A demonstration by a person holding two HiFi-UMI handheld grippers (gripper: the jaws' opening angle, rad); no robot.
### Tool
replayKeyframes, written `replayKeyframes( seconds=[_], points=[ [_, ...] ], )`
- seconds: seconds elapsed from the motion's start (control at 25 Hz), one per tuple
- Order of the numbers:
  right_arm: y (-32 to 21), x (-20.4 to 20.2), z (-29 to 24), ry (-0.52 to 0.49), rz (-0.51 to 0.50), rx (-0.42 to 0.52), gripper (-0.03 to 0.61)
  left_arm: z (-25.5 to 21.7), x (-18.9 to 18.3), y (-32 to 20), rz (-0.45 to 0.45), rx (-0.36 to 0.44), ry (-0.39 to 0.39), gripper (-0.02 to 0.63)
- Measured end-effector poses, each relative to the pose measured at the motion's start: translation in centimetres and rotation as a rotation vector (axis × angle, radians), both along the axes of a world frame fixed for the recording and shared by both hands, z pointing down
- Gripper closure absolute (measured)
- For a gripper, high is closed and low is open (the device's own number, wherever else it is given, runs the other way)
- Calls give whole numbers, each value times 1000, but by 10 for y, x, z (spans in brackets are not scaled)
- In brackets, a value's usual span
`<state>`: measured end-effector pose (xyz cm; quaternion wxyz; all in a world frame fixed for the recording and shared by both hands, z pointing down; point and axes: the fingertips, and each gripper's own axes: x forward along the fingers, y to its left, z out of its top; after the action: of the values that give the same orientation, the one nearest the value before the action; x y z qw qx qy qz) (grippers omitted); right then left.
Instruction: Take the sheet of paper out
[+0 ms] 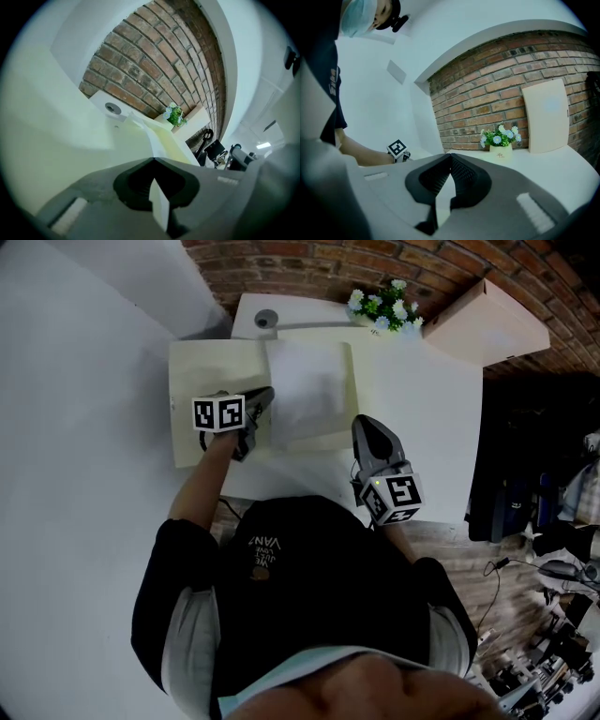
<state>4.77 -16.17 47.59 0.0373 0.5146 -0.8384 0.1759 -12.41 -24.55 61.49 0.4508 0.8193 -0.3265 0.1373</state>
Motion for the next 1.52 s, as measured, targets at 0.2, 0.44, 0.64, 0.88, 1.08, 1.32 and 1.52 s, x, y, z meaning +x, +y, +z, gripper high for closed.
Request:
replayKeyframes(
  seconds=[0.2, 0.44, 0.64, 0.88, 1.08, 1.32, 1.52],
  points=[
    [3, -10, -2, -1, -31, 9, 578, -11, -15, 9, 2, 44, -26, 614],
    [5, -18, -4, -5, -57, 13, 578, -26, -26, 18, 12, 93, -48, 614],
    [8, -25, 2, 0, -83, -3, 578, -45, -32, 27, 19, 143, -51, 614],
    [8, -34, 7, 7, -116, -7, 578, -70, -33, 36, 36, 204, -31, 614],
    [8, -42, 8, 8, -148, -2, 578, -93, -39, 45, 48, 253, -25, 614],
    [6, -49, 5, -11, -172, 7, 578, -125, -44, 54, 46, 332, -33, 614],
    [3, -55, 3, -18, -197, 20, 578, -151, -42, 62, 73, 388, -32, 614]
  ],
)
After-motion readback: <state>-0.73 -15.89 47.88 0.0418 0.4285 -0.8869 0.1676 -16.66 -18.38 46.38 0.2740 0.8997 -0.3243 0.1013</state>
